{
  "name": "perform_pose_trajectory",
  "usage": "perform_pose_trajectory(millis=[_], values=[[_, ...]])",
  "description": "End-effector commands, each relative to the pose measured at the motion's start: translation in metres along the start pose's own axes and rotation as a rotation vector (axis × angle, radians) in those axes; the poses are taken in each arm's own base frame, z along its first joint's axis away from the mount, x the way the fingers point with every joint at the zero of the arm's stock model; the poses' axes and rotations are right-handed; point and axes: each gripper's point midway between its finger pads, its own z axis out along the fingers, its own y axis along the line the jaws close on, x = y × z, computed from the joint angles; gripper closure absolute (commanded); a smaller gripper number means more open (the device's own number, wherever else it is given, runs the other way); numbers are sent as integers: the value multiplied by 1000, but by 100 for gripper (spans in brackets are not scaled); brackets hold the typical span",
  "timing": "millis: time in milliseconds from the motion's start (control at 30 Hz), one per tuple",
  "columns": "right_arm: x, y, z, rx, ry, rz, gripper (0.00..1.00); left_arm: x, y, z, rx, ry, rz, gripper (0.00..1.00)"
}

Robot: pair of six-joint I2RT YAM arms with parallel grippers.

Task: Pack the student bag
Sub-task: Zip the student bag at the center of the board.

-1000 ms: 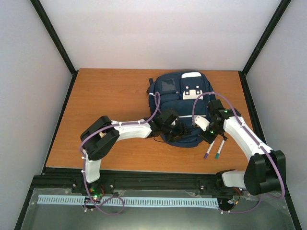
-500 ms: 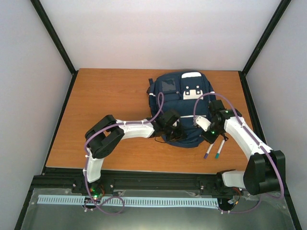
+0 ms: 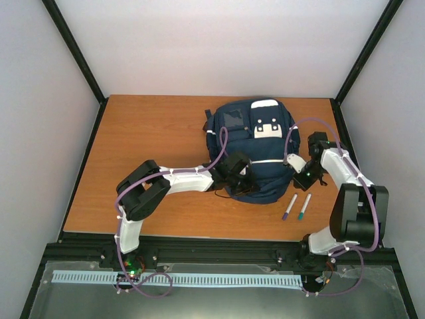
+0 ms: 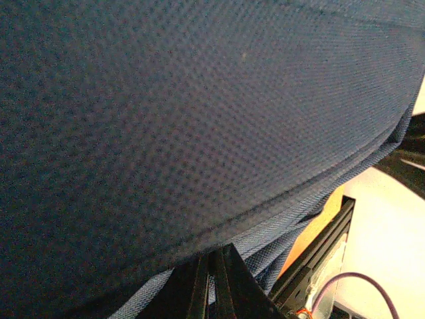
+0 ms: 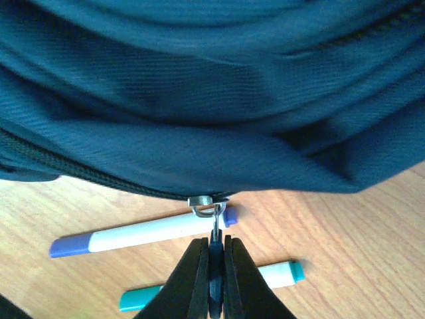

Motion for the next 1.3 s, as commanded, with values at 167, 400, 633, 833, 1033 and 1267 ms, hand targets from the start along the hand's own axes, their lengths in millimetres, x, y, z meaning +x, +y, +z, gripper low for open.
perform_pose_trajectory(millis=[167, 400, 633, 833, 1033, 1267], values=[[-7, -67, 3, 112, -9, 57, 97, -5, 5, -11, -13, -26, 15, 99], [-20, -107, 11, 168, -40, 85, 97, -4, 5, -10, -10, -20, 16, 99], [-45, -148, 19, 198, -119, 144, 97, -2, 7, -10, -10, -17, 12, 99], [-62, -174, 21, 268, -195, 159, 97, 0, 11, -10, -13, -15, 8, 99], [-75, -184, 10, 295, -268, 176, 97, -7, 0, -20, -1, -43, 72, 99], [-83, -176, -34, 331, -369, 162, 65, -19, -41, -36, 53, -56, 233, 97]])
